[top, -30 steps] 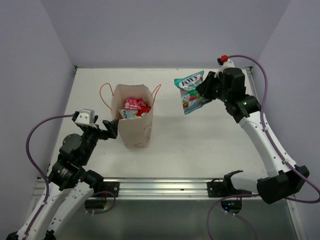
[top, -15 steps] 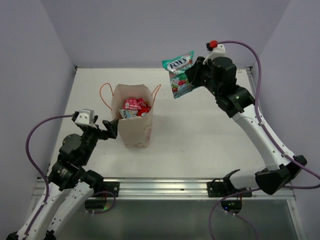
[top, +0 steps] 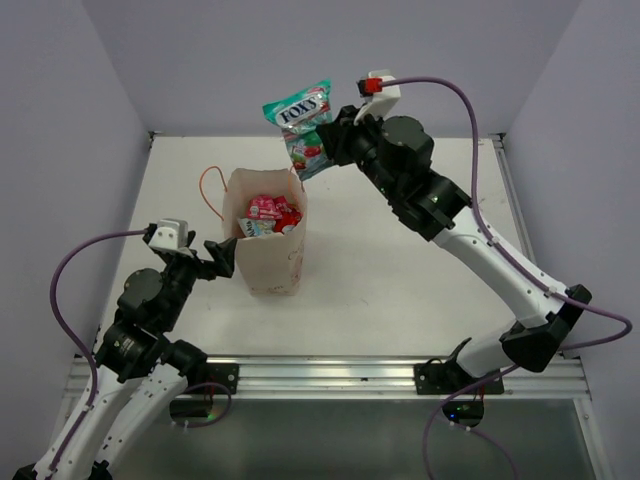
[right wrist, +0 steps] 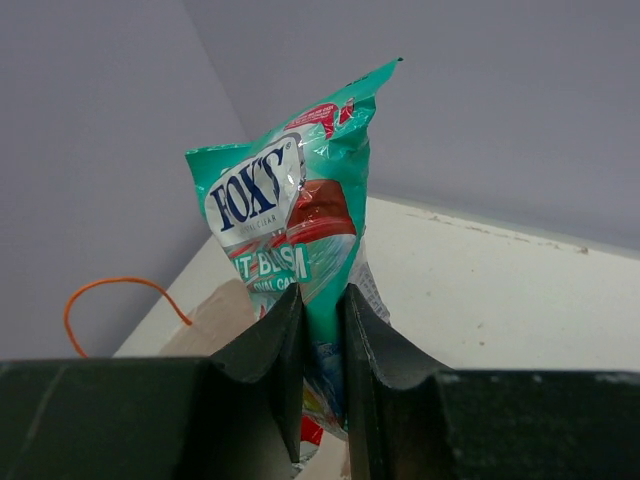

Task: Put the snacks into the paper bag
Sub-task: Place the snack in the paper bag.

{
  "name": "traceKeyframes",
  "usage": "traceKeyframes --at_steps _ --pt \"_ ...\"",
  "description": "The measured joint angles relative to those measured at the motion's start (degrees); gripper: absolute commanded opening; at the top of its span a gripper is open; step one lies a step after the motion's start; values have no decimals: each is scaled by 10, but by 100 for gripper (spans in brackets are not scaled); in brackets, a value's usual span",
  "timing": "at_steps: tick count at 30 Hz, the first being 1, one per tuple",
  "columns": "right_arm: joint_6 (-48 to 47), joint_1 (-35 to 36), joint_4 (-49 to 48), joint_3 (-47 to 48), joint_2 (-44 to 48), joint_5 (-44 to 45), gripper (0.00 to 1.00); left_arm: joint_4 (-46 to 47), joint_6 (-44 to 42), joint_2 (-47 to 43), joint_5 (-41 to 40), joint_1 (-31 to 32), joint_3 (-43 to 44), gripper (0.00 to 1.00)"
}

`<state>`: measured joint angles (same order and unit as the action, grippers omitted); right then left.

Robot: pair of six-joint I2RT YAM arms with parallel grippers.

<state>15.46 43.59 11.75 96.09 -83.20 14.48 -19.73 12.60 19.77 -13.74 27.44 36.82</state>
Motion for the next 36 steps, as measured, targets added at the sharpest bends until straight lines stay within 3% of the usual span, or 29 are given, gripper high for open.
traceKeyframes --at_steps 10,21,28,36 --pt "-80 83 -102 13 -61 38 0 0 0 -3 0 0 0 100" --pt "-163 108 -189 44 -114 68 0 0 0 -5 0 0 0 100" --pt "-176 120 -217 91 -146 68 0 2 0 -7 -1 0 -1 100" --pt "-143 139 -225 63 -149 71 0 4 0 -11 -3 0 -1 100"
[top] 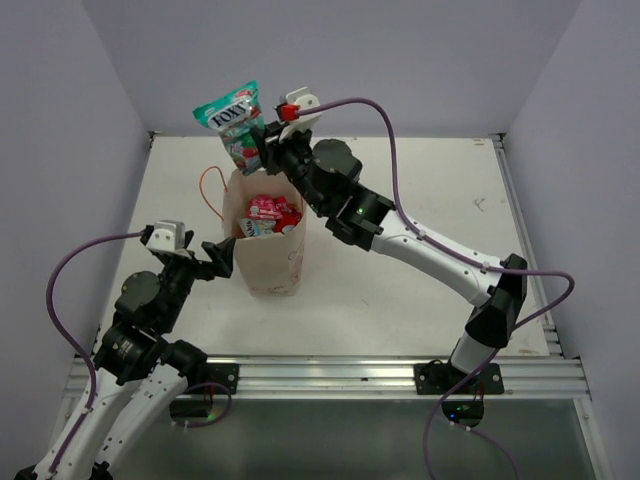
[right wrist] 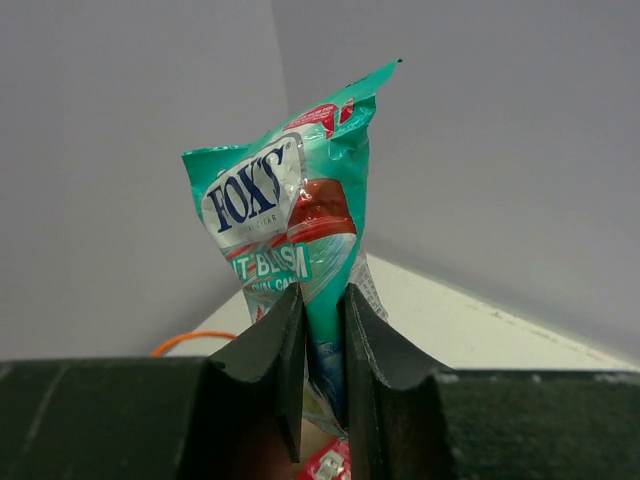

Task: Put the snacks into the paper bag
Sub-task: Place the snack in the paper bag.

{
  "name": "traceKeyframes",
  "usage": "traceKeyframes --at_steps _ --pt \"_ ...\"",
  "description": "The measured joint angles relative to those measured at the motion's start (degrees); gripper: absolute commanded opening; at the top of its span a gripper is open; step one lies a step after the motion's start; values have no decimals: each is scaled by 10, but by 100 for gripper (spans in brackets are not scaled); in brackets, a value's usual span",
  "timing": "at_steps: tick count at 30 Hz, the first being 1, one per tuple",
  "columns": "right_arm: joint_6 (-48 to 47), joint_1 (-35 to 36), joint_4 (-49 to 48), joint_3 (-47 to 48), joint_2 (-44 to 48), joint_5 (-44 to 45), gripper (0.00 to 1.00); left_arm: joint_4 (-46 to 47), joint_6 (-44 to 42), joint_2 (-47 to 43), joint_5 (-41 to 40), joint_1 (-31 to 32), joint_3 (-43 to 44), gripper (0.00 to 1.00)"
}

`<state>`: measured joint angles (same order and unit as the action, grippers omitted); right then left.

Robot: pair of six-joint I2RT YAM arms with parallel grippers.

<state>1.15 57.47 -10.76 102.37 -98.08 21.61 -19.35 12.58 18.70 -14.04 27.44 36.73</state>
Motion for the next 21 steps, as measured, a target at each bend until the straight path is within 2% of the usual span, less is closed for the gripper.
traceKeyframes --at_steps 9,21 --pt "110 18 64 -99 12 23 0 0 0 0 -2 0 0 100" --pt "289 43 188 -110 56 97 0 0 -2 -2 -3 0 0 100"
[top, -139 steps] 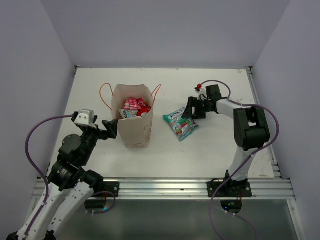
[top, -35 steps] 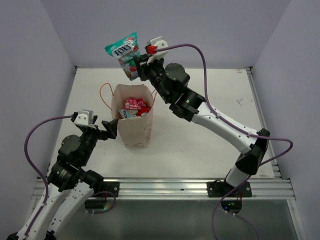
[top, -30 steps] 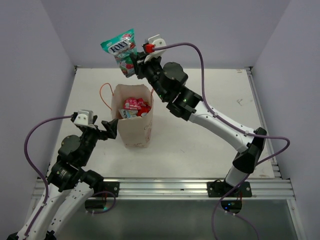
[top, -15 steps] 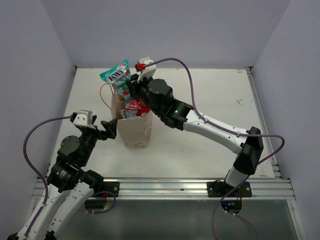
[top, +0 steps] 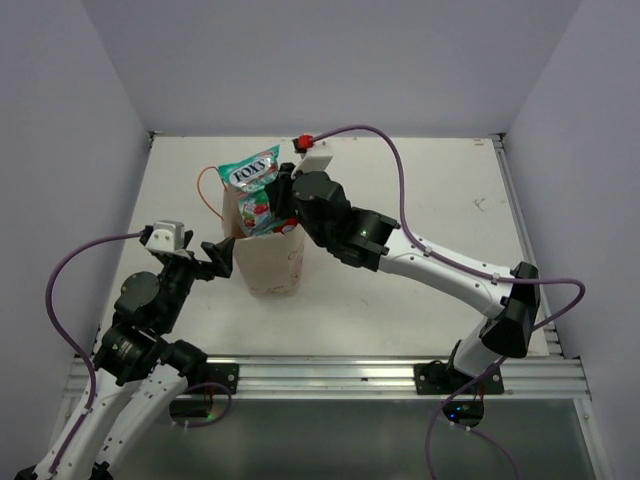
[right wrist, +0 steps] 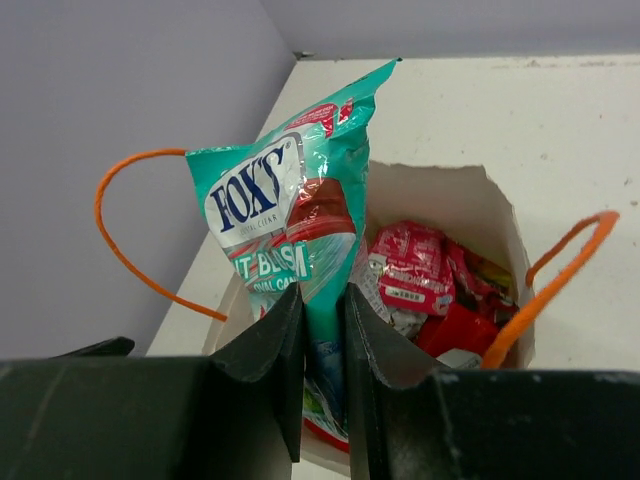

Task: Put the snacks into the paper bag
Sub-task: Place the snack in the paper bag.

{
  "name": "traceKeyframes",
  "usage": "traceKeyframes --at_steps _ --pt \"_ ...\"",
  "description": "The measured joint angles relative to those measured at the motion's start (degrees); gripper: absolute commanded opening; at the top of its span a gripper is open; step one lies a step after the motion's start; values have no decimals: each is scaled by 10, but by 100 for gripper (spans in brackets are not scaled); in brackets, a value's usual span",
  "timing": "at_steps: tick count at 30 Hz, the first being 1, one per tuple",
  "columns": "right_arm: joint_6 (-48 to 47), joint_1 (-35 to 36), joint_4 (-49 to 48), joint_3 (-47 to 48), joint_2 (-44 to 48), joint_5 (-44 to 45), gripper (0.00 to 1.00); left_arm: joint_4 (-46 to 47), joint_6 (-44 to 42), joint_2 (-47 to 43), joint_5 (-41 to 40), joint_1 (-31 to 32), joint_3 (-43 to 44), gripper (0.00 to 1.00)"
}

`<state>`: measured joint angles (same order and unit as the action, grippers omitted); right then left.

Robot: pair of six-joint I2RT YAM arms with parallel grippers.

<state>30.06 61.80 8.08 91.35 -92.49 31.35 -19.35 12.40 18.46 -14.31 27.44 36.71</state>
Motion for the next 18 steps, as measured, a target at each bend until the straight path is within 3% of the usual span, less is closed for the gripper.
traceKeyframes --at_steps 6,17,18 --pt "75 9 80 28 -20 10 0 0 0 -2 0 0 0 100" --pt "149 12 110 34 -58 8 0 0 0 -6 0 0 0 100" --pt "154 12 112 34 -62 6 12 0 0 -6 0 0 0 100"
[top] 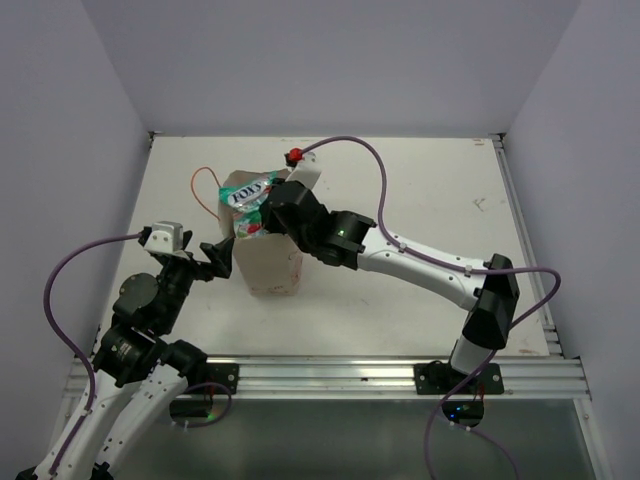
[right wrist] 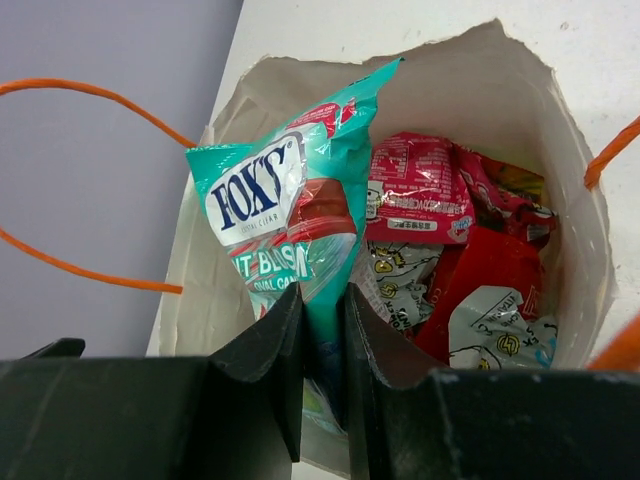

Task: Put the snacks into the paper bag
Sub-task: Place the snack in the paper bag.

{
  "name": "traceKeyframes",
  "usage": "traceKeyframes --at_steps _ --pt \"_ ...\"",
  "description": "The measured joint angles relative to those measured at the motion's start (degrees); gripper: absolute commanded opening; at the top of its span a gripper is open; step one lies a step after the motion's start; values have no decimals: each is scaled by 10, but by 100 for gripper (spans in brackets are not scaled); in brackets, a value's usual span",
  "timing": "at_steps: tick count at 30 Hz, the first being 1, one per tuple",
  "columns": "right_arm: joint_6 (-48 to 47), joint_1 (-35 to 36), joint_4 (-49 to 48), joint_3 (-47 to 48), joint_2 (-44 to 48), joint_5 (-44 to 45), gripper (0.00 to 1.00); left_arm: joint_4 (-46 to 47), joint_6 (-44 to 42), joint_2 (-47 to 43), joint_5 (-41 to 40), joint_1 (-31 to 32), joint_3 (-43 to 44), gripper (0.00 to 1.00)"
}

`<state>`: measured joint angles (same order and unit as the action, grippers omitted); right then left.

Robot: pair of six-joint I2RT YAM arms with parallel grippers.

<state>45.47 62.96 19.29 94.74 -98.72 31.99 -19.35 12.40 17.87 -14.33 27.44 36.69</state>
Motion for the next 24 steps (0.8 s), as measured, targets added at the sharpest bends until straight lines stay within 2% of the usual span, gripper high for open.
traceKeyframes --at_steps 2,3,5,6,10,13,20,24 --pt "9 0 2 1 -6 0 25 0 0 0 0 0 0 100" --pt "13 0 4 1 -7 0 37 0 0 0 0 0 0 100" --pt "22 0 6 1 -8 1 49 0 0 0 0 0 0 100" --pt "24 0 5 1 -8 4 60 0 0 0 0 0 0 100" --pt "22 0 -2 -2 -3 22 80 0 0 0 0 0 0 100" --pt "2 0 -3 -5 5 36 82 0 0 0 0 0 0 100" --pt "-83 0 -3 5 14 37 73 0 0 0 0 0 0 100" --pt "-132 0 -7 17 16 24 72 0 0 0 0 0 0 100"
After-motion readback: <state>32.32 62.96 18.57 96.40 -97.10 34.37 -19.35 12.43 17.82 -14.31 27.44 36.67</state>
